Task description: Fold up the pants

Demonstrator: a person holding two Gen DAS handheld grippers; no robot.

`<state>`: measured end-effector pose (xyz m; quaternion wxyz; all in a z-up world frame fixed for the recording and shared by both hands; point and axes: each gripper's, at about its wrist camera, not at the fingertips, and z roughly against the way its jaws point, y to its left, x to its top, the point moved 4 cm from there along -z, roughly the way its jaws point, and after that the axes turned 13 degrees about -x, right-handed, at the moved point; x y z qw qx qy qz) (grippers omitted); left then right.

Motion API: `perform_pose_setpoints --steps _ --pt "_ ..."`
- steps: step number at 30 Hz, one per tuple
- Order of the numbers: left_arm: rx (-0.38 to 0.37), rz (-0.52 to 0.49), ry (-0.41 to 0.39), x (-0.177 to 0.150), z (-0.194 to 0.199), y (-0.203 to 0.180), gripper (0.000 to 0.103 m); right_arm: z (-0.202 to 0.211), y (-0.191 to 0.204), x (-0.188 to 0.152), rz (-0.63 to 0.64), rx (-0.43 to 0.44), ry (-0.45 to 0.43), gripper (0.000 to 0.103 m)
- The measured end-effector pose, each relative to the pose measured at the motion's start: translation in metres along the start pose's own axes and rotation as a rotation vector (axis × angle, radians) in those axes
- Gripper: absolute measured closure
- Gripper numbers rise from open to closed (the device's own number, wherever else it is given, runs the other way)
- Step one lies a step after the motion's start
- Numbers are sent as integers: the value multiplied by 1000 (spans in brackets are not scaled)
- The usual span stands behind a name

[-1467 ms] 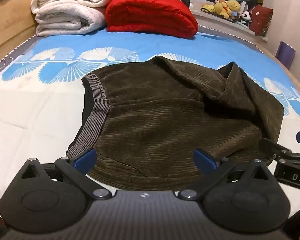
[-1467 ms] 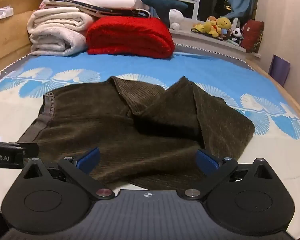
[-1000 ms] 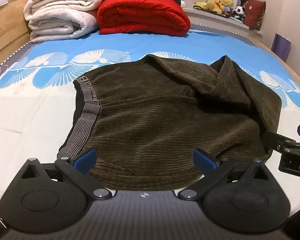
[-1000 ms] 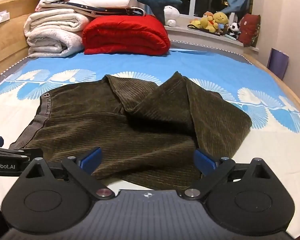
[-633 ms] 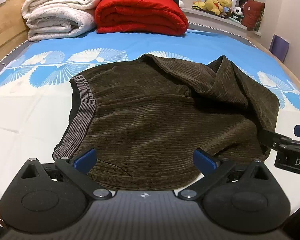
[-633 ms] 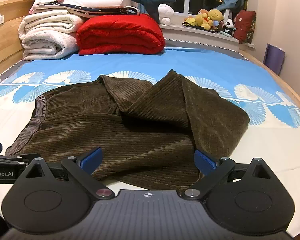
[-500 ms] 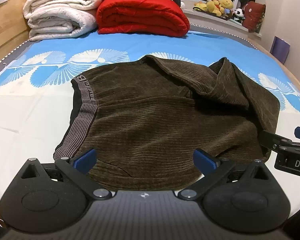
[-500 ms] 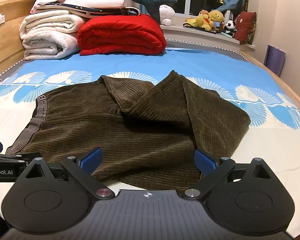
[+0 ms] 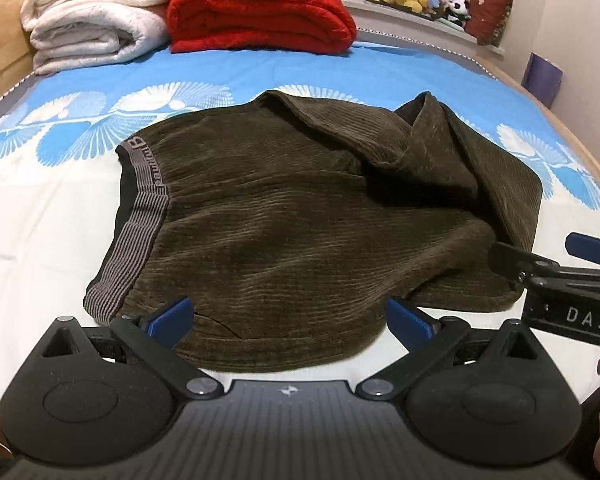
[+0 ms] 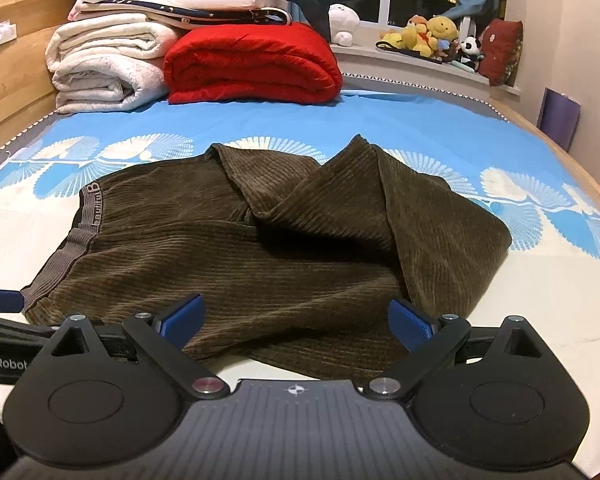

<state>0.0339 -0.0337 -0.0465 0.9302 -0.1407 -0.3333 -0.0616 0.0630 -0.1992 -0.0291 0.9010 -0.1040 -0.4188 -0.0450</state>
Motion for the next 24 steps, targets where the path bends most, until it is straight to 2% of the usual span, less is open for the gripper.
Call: perform_pose_setpoints --steps 24 --pt "-37 -10 3 1 -2 -3 0 -1 -1 1 -3 -9 7 5"
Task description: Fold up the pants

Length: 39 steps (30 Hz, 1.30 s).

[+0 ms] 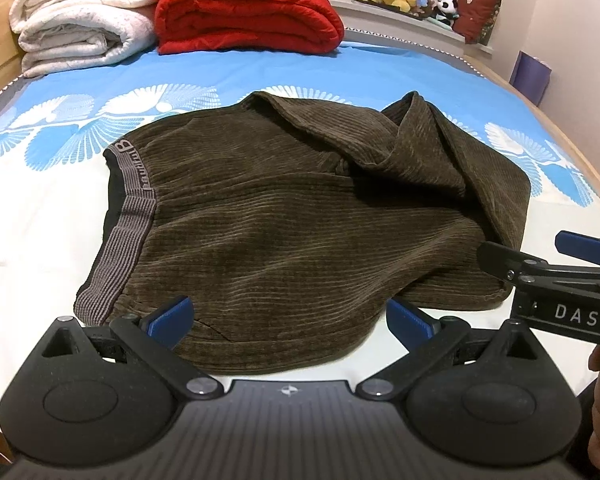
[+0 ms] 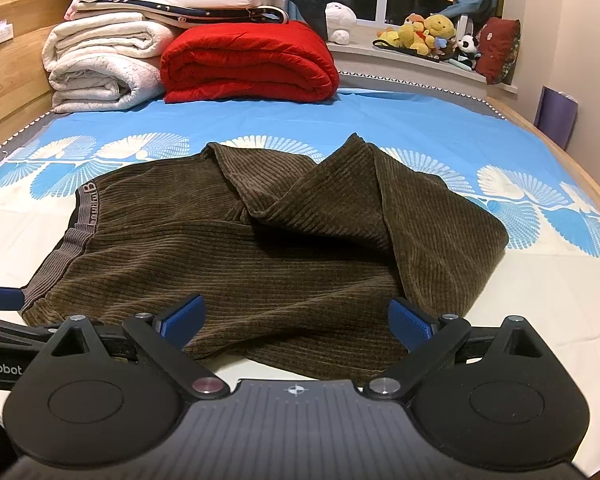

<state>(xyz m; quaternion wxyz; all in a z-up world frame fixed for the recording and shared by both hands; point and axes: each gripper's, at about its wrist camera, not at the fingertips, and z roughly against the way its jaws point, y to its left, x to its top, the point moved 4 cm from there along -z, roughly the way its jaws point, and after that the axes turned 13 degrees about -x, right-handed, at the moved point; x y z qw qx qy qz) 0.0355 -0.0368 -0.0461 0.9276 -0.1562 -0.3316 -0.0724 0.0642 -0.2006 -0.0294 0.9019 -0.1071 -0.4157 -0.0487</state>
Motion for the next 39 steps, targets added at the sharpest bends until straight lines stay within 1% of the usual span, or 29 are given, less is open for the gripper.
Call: perform_pose_setpoints --steps 15,19,26,39 --pt "-2 -5 -7 0 2 -2 0 0 1 -1 16 -11 -3 5" --pt "-2 -5 -6 0 2 -2 0 0 3 -1 29 -14 -4 9" --pt "-2 -9 -9 0 2 -3 0 1 3 -2 31 -10 -6 11" --pt "-2 -15 -6 0 1 -5 0 1 4 -2 34 -9 -5 11"
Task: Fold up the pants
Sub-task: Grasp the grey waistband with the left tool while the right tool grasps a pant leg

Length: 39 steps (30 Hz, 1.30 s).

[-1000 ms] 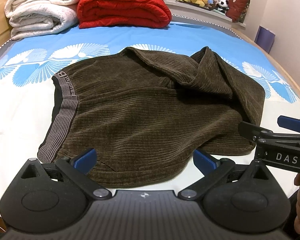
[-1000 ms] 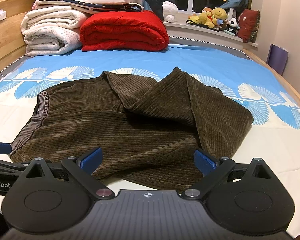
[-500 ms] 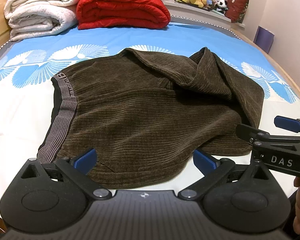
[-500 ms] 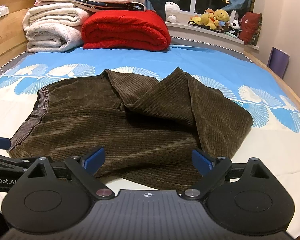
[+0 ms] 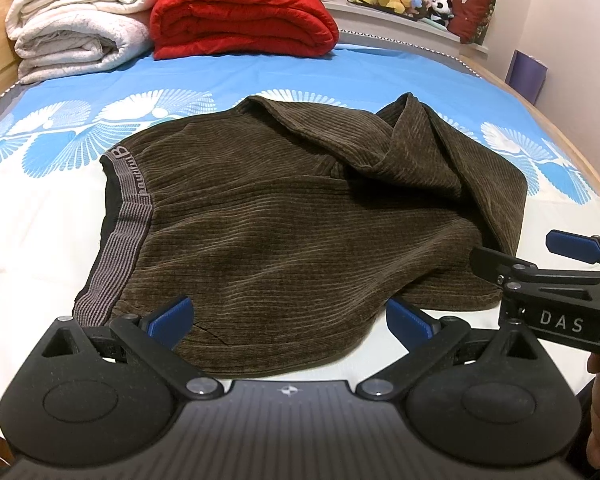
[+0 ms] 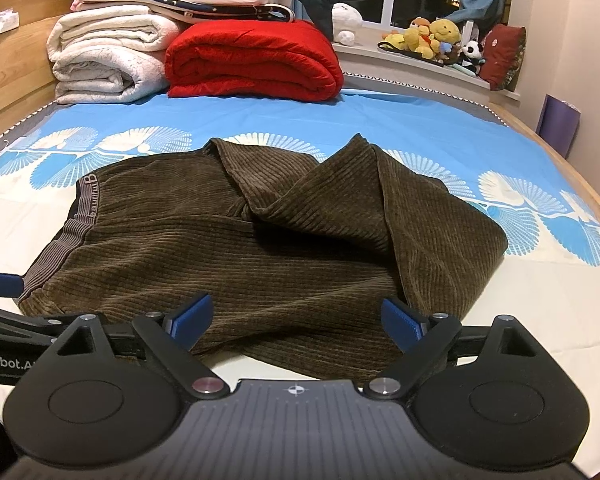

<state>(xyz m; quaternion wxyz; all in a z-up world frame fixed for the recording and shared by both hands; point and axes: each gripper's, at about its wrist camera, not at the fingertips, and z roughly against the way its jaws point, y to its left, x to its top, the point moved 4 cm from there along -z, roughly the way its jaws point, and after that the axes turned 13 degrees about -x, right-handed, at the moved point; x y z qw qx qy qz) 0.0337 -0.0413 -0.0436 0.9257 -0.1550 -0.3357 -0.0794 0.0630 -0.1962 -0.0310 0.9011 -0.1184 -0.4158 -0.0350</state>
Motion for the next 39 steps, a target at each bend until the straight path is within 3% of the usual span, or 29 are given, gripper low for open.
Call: perform_pose_setpoints --steps 10,14,16,18,20,21,26,30,31,33,35,37,39 --pt "-1 -1 0 0 0 0 0 1 0 1 -5 2 -1 11" --pt "5 -6 -7 0 0 0 2 1 0 1 -6 3 -1 18" --pt "15 -16 -38 4 7 1 11 2 -3 3 -17 0 -12 26" --pt "11 -38 -54 12 14 4 48 7 -11 8 -53 -4 -47 35" --pt "2 -88 -62 26 22 9 63 15 -24 16 -106 -11 -109 42" --pt "1 -118 -72 34 27 14 67 18 -30 19 -126 -16 -141 43" --pt "48 -234 -120 80 35 61 68 21 -70 35 -203 -66 -262 42" --pt "108 -45 -121 84 10 136 68 -5 -98 49 -153 -134 -270 40" --pt "115 52 -88 74 -2 159 68 -15 -105 52 -148 -144 -250 39" --pt "178 256 88 59 -25 199 72 -45 -115 56 -120 -139 -145 39" --pt "129 420 81 58 -28 224 72 -71 -121 53 -100 -131 -76 39" --pt "95 476 58 64 -33 234 69 -98 -126 46 -84 -157 -27 39" --pt "104 465 78 67 -42 232 61 -128 -130 32 -74 -164 94 39"
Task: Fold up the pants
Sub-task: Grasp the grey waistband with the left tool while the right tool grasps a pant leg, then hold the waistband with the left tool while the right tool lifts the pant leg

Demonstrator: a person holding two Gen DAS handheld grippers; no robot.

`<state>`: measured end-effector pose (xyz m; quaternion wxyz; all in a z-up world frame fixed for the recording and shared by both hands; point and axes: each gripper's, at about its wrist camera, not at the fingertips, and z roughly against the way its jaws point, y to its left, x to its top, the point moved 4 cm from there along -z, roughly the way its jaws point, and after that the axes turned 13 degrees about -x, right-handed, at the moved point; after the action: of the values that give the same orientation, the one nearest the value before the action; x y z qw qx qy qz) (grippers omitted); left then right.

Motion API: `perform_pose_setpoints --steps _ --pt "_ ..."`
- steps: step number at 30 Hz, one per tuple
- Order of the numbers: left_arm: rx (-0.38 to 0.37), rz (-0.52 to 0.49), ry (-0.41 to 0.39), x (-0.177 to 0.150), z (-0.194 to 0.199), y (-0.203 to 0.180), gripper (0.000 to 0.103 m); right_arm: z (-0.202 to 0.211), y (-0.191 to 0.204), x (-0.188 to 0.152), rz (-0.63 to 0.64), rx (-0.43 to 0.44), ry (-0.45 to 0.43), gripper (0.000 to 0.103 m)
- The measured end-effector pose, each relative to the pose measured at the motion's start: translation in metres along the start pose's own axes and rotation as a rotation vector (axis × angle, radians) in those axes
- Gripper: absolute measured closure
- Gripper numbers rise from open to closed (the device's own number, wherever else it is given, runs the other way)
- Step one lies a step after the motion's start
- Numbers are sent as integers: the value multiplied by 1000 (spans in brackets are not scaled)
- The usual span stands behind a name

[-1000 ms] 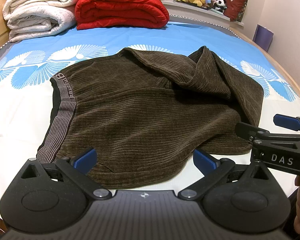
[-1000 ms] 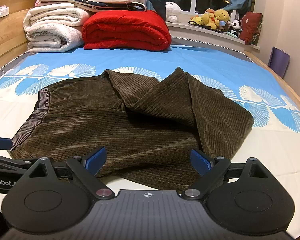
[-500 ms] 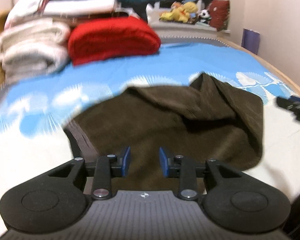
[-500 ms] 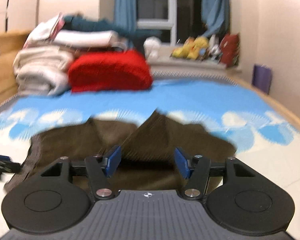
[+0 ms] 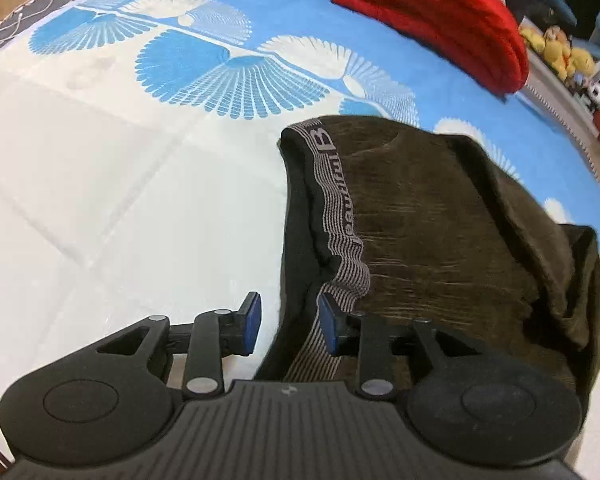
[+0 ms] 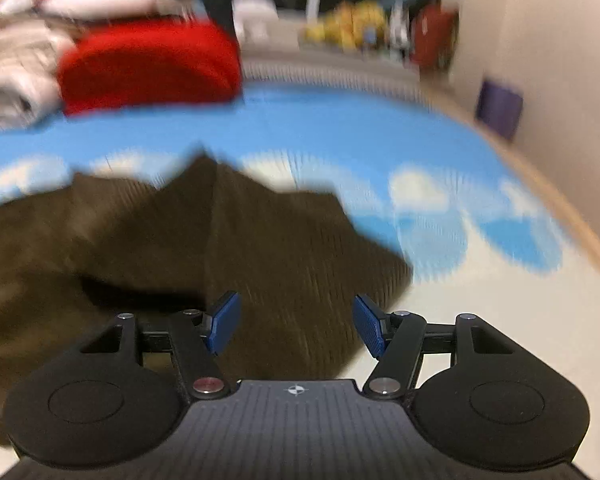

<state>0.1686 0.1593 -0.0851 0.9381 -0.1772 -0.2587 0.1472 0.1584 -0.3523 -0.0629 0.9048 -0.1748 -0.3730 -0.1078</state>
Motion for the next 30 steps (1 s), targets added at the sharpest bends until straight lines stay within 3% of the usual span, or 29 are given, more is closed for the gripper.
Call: perform_pose_setpoints --steps 2,6,11,16,18,20,21,23,30 --pt "-13 -11 21 3 -10 -8 46 -21 5 -7 19 21 101 37" --pt "-9 -65 58 4 -31 -22 27 -33 19 -8 73 47 103 22" --pt "88 -123 137 -3 -58 -25 21 -44 47 -8 183 78 98 19" --pt "99 -113 191 -7 -77 -15 20 -53 69 -7 288 45 83 21" --pt "97 -114 196 -8 -79 -12 20 -57 72 -8 309 7 94 27" --pt "91 -137 197 -10 -79 -13 27 -61 68 -7 288 2 119 54" --pt "82 -152 196 -12 -79 -14 38 -60 65 -5 273 0 122 62" --pt "64 -186 186 -14 -76 -19 48 -55 55 1 236 -20 106 88" --pt "38 -277 124 -23 -51 -25 72 -22 -9 23 25 -131 47 94"
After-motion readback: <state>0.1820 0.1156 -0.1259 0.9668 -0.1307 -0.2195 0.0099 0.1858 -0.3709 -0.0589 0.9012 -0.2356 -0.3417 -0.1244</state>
